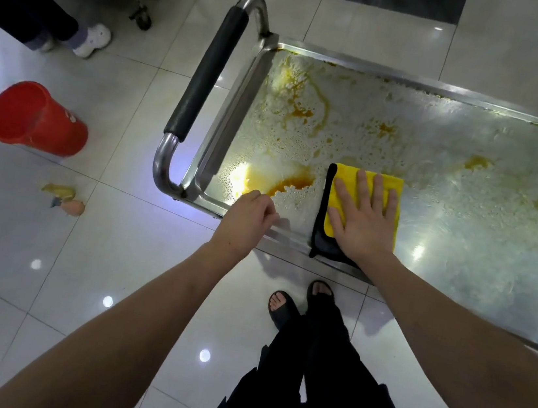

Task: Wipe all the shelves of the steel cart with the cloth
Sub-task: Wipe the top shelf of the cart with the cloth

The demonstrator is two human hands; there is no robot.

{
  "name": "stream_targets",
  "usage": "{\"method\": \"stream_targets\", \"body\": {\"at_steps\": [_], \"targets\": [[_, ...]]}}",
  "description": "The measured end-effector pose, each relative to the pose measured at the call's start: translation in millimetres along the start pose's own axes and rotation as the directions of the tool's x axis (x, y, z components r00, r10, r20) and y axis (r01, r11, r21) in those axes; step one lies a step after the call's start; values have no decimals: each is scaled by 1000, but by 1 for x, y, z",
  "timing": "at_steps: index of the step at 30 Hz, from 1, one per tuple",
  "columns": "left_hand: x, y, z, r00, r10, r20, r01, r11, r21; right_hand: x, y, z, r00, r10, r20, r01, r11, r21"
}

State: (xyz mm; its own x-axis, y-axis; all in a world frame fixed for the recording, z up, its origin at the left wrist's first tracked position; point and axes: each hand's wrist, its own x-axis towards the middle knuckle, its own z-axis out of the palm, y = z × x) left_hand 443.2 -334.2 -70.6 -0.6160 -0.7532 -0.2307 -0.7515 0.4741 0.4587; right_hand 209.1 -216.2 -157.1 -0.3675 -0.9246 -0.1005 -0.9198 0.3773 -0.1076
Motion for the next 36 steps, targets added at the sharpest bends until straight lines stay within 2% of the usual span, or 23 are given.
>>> {"method": "stream_targets", "body": {"at_steps": [7,13,18,24,29,32,36], "targets": [[13,12,-13,997,-56,-62,55,998,-27,0,1,-1,1000,-15,17,15,1000,8],[14,19,-24,995,-76,-67,75,997,-18,3,-3,-10,995,-13,98,10,999,34],[6,22,-21,993,-101,-59,99,994,-36,5,-11,-9,995,-20,98,15,999,46],[10,18,-28,996,-72,-45,71,997,-18,11,-28,-7,989,-103,102,98,994,52],[24,4,-43,1000,-15,19,15,1000,7,11,-22,-5,991,-107,81,104,994,41],[33,-12,-57,997,41,62,-42,999,28,6,-8,-6,998,-43,51,41,998,39],[47,-37,-78,991,98,86,-106,991,85,1,-17,-5,987,155,36,-157,986,53]]}}
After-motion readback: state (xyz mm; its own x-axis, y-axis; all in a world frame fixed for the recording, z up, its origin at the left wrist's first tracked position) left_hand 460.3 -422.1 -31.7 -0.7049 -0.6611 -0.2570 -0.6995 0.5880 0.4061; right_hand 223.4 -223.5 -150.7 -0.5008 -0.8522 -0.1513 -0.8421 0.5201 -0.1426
